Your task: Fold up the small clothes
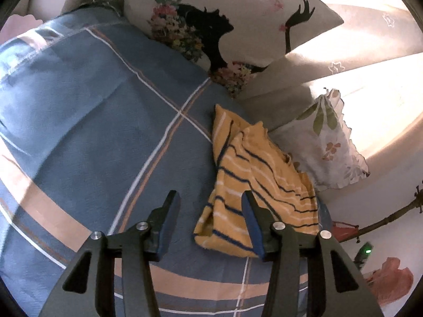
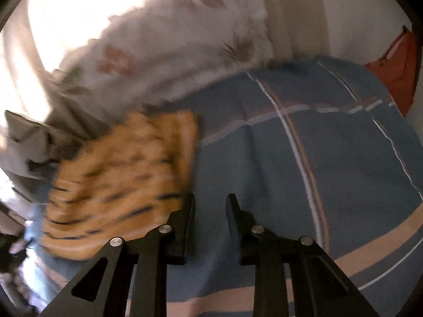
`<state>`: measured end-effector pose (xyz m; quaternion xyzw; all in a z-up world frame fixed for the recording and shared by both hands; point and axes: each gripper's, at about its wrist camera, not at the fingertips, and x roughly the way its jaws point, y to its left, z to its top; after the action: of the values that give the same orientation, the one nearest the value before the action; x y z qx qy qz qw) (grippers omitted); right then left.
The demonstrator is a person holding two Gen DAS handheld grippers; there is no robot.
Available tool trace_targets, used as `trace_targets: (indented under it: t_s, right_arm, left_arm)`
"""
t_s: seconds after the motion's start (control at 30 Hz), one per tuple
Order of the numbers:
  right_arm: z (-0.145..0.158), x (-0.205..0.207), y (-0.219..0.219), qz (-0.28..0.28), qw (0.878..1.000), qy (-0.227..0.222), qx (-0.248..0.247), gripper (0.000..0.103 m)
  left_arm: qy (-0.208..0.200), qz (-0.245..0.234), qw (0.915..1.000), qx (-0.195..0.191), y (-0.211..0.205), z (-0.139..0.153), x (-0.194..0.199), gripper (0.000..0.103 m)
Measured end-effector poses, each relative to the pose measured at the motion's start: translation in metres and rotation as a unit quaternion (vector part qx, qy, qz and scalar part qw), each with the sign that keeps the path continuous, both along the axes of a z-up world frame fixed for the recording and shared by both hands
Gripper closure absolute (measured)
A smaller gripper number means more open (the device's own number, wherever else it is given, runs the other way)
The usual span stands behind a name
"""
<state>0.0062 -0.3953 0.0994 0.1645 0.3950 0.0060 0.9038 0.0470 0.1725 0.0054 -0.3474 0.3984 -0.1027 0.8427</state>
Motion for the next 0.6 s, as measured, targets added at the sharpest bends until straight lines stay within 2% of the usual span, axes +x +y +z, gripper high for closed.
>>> trace_targets:
  t_s: [0.03, 0.1, 0.23, 0.27, 0.37, 0.5, 0.53, 0.57, 0.6]
  right_arm:
    - [0.007, -0.001, 0.012, 0.017, 1.0, -0.007, 0.001, 0.069]
    - [0.014, 0.005, 0.046, 0.071, 0.997, -0.013, 0.003, 0.054]
    - [0.016, 0.026, 0.121, 0.174, 0.985, -0.007, 0.011, 0.053]
    - [0.014, 0.036, 0.148, 0.206, 0.978, -0.001, 0.009, 0.053]
    - [0.01, 0.058, 0.211, 0.265, 0.964, 0.016, -0.012, 0.053]
    - [-0.003, 0.096, 0.291, 0.327, 0.943, 0.058, -0.033, 0.053]
    - [-0.007, 0.105, 0.308, 0.339, 0.937, 0.074, -0.037, 0.052]
    - [-0.01, 0.113, 0.319, 0.345, 0.934, 0.083, -0.041, 0.051]
    - [-0.015, 0.124, 0.332, 0.348, 0.931, 0.098, -0.048, 0.05]
  left_arm:
    - [0.001, -0.004, 1.0, -0.004, -0.002, -0.003, 0.001, 0.055]
    - [0.005, -0.014, 0.9998, -0.013, -0.012, -0.011, 0.006, 0.055]
    - [0.01, -0.032, 0.9989, -0.034, -0.034, -0.022, 0.017, 0.055]
    - [0.011, -0.036, 0.9986, -0.037, -0.04, -0.025, 0.019, 0.055]
    - [0.012, -0.037, 0.9983, -0.043, -0.049, -0.032, 0.021, 0.051]
    - [0.005, -0.035, 0.9967, -0.073, -0.056, -0.045, 0.016, 0.05]
    - [0.0, -0.034, 0.9969, -0.072, -0.057, -0.045, 0.014, 0.063]
    - [-0.003, -0.035, 0.9969, -0.07, -0.058, -0.046, 0.012, 0.084]
    - [-0.001, -0.039, 0.9965, -0.074, -0.058, -0.049, 0.012, 0.091]
